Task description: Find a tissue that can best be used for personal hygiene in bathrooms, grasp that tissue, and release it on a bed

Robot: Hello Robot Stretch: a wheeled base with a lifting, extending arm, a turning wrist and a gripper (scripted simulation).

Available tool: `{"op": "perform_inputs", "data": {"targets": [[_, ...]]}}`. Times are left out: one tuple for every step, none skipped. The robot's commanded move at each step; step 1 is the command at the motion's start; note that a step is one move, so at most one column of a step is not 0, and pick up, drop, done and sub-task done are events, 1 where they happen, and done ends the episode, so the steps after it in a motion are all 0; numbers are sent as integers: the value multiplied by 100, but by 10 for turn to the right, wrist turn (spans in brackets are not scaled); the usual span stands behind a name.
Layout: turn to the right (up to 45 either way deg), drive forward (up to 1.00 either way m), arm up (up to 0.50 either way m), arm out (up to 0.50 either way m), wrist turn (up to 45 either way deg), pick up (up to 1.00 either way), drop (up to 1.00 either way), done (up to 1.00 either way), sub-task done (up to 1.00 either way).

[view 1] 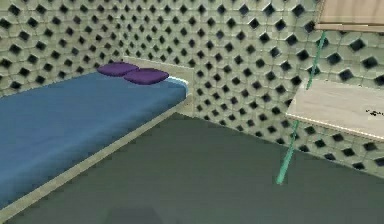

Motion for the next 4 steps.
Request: {"op": "perform_inputs", "data": {"targets": [[30,0,0,0,0,0,0,0,0],[0,100,0,0,0,0,0,0,0],[0,15,0,0,0,0,0,0,0],[-450,0,0,0,0,0,0,0,0]]}}
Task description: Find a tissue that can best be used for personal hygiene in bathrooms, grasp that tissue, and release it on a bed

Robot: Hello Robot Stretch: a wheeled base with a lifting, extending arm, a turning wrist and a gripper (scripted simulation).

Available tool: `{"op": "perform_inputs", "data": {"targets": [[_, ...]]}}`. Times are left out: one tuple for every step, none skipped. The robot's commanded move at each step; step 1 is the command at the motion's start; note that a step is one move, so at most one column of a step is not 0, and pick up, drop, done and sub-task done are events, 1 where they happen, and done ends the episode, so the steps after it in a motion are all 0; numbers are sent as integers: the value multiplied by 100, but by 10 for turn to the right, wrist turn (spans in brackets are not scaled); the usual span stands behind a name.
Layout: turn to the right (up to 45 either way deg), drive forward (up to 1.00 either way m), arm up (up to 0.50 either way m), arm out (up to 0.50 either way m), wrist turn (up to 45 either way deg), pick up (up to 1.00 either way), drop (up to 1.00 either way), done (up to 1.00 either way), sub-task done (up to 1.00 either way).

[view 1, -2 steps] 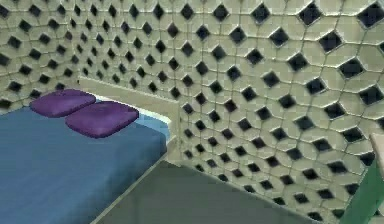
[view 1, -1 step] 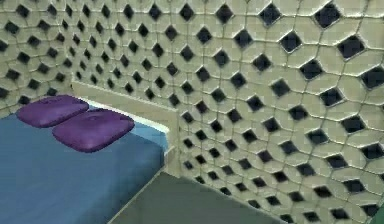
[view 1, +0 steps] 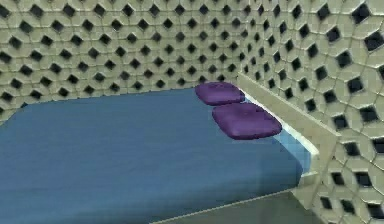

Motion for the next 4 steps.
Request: {"op": "perform_inputs", "data": {"targets": [[-120,0,0,0,0,0,0,0,0],[0,50,0,0,0,0,0,0,0],[-450,0,0,0,0,0,0,0,0],[-450,0,0,0,0,0,0,0,0]]}}
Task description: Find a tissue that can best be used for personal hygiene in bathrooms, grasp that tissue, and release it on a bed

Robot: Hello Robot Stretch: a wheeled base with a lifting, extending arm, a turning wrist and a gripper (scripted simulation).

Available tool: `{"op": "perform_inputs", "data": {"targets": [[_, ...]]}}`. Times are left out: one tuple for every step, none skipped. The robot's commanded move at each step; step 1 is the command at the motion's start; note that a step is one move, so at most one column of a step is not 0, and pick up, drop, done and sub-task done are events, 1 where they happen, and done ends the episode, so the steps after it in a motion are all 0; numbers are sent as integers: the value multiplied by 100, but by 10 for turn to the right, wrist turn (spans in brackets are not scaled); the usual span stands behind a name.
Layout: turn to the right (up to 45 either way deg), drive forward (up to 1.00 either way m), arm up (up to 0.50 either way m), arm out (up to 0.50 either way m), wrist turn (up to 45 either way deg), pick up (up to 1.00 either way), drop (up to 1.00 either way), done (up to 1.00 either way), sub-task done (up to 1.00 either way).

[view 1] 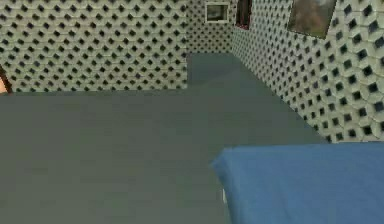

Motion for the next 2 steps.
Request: {"op": "perform_inputs", "data": {"targets": [[-450,0,0,0,0,0,0,0,0],[-420,0,0,0,0,0,0,0,0]]}}
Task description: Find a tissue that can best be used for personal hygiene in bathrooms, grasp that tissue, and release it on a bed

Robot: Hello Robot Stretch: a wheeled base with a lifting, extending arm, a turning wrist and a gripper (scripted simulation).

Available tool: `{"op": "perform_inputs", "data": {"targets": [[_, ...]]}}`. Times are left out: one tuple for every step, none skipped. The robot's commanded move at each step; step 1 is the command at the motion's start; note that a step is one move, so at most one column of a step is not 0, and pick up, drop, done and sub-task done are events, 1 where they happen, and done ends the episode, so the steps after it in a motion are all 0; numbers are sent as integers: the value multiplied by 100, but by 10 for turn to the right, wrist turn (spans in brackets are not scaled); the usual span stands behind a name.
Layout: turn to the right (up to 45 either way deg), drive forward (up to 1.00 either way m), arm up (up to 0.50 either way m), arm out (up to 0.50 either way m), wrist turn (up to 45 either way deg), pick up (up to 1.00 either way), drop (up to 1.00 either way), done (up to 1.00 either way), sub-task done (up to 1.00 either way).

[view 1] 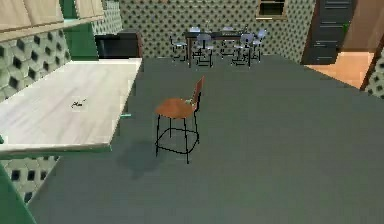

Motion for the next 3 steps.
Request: {"op": "perform_inputs", "data": {"targets": [[450,0,0,0,0,0,0,0,0],[450,0,0,0,0,0,0,0,0],[450,0,0,0,0,0,0,0,0]]}}
